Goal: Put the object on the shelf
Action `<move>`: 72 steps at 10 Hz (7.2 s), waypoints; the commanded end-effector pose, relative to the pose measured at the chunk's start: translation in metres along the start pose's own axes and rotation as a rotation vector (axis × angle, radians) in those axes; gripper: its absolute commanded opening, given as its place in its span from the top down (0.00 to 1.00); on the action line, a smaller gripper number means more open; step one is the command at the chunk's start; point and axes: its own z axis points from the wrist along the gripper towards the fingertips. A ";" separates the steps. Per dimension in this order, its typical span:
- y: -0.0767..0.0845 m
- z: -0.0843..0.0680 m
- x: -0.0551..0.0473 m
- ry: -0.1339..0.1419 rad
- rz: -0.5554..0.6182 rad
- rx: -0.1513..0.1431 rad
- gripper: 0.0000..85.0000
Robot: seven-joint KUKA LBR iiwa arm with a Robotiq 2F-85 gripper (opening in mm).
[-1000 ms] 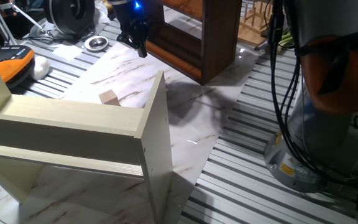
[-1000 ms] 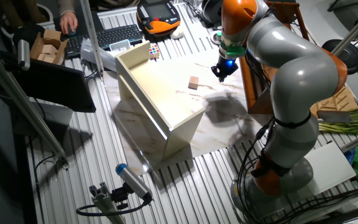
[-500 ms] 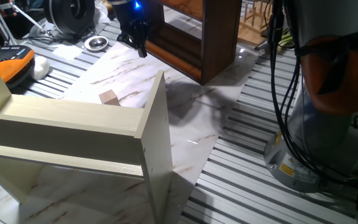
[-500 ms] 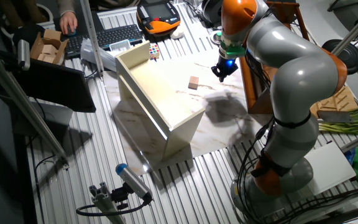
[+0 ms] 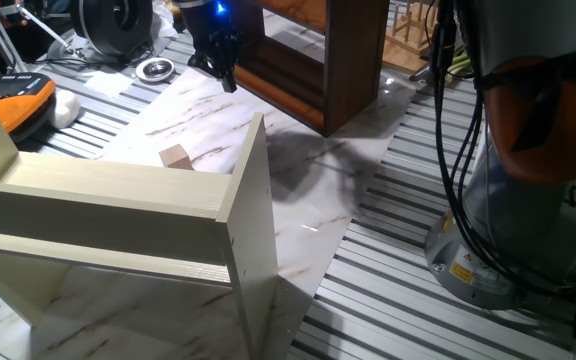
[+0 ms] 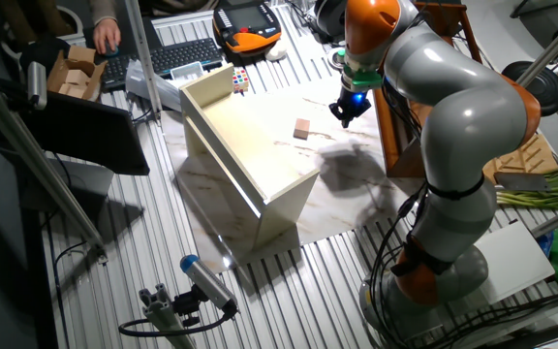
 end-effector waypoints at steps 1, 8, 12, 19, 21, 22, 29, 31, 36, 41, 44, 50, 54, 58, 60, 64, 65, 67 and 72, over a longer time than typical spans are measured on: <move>0.000 0.000 0.000 0.000 0.000 0.000 1.00; 0.000 0.000 0.000 -0.002 -0.006 0.001 1.00; 0.000 0.000 0.000 -0.002 -0.005 0.003 1.00; 0.000 0.000 0.000 -0.003 -0.010 0.001 1.00; 0.000 0.000 0.000 -0.003 -0.010 0.003 1.00; 0.000 0.000 0.000 -0.003 -0.012 0.003 1.00; 0.000 0.000 0.000 -0.007 -0.030 0.022 1.00; 0.000 0.000 0.000 -0.009 -0.023 0.023 1.00; 0.000 0.000 0.000 -0.039 -0.022 0.002 1.00; 0.000 0.000 0.000 -0.056 -0.010 -0.012 1.00; 0.000 0.000 0.000 -0.067 0.007 -0.012 1.00; 0.000 0.000 0.000 -0.082 0.024 0.030 1.00; 0.000 0.000 0.000 -0.041 0.011 -0.016 1.00; 0.000 0.000 0.000 -0.031 -0.047 -0.072 1.00; 0.000 0.000 0.000 -0.045 -0.060 -0.059 1.00; 0.007 0.005 -0.006 -0.058 -0.018 -0.045 1.00; 0.010 0.007 -0.010 -0.054 -0.013 -0.034 1.00; 0.019 0.016 -0.021 -0.060 0.013 -0.028 1.00; 0.038 0.050 -0.071 -0.062 0.043 -0.031 1.00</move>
